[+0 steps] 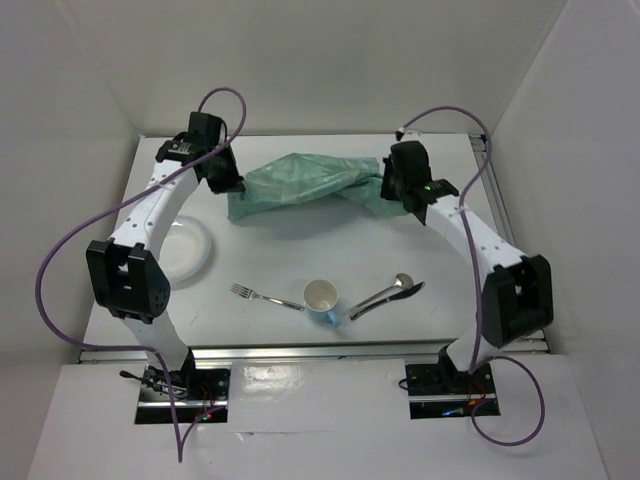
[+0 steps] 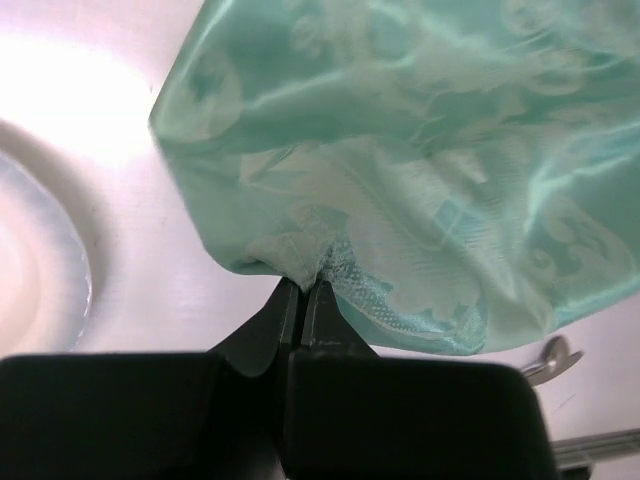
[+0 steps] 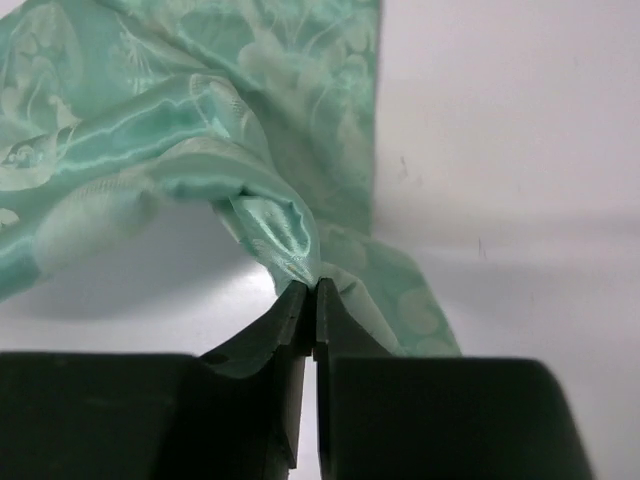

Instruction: Set the dinner table for one person

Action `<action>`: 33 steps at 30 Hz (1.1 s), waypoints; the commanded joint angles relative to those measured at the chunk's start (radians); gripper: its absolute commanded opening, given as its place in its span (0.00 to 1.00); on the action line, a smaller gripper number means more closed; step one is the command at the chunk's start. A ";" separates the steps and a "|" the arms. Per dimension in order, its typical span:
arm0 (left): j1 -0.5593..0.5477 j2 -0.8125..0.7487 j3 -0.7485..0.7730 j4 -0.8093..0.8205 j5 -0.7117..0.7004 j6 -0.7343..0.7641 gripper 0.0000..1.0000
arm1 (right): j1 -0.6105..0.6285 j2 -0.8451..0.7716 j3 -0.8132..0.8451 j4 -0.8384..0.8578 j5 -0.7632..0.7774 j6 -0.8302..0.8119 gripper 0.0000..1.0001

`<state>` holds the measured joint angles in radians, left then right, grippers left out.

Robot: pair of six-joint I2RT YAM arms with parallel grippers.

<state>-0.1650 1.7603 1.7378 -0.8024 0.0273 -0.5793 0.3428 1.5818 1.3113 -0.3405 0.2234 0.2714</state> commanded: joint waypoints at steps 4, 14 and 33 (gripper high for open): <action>0.004 -0.154 -0.250 0.054 0.017 0.030 0.00 | 0.005 -0.212 -0.268 0.017 0.018 0.071 0.29; 0.004 -0.136 -0.345 0.085 0.008 0.030 0.00 | -0.223 -0.215 -0.455 -0.097 -0.358 0.354 0.59; 0.122 -0.157 -0.411 0.054 -0.113 -0.046 0.00 | -0.281 -0.229 -0.599 0.038 -0.648 0.532 0.58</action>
<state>-0.0441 1.6405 1.3334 -0.7486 -0.0582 -0.6010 0.0563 1.3521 0.7124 -0.3515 -0.3744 0.7540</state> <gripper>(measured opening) 0.046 0.584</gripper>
